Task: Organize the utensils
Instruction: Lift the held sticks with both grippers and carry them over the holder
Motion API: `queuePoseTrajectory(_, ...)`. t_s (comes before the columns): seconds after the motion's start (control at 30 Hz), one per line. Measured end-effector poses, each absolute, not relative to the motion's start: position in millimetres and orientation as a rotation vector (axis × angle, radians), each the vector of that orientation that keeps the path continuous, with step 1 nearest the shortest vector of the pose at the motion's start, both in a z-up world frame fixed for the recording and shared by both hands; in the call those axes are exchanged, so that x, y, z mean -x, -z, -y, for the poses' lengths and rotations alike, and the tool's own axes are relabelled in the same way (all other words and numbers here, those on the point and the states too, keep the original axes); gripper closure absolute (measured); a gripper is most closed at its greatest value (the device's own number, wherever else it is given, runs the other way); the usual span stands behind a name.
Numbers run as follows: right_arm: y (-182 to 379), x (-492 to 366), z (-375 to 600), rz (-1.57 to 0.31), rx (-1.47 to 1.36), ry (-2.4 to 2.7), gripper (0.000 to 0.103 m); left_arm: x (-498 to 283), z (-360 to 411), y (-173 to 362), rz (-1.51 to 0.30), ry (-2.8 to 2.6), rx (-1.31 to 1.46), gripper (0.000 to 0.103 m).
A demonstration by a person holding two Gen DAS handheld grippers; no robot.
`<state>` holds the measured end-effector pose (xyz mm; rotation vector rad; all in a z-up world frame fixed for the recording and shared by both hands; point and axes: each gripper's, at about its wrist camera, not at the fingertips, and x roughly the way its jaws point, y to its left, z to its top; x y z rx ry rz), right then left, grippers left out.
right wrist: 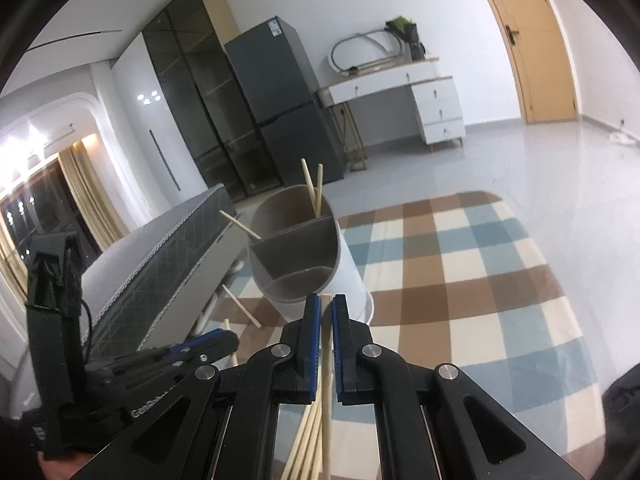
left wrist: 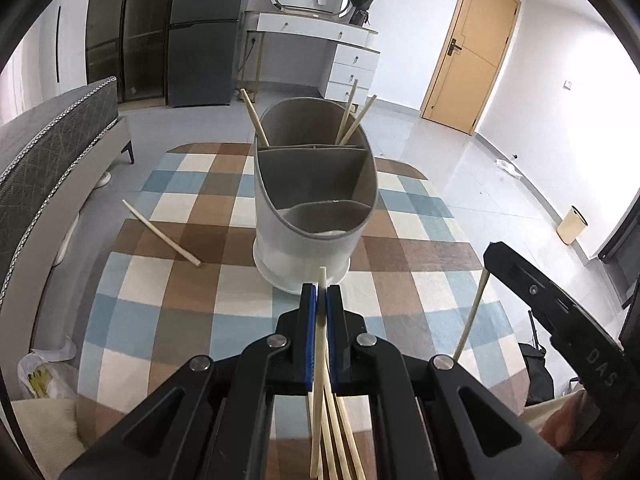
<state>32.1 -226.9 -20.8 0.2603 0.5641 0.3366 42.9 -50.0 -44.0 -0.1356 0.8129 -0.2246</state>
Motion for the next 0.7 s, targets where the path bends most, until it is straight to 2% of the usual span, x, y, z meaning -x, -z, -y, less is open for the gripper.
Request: queuePoseTrajectory(0.7, 5.1, -1.1, 227.4, -0.515, -0.248, -0.314, 0.098, -42.7, 32.7, 37.6, -0.908, 0.186, 0.032, 0.103)
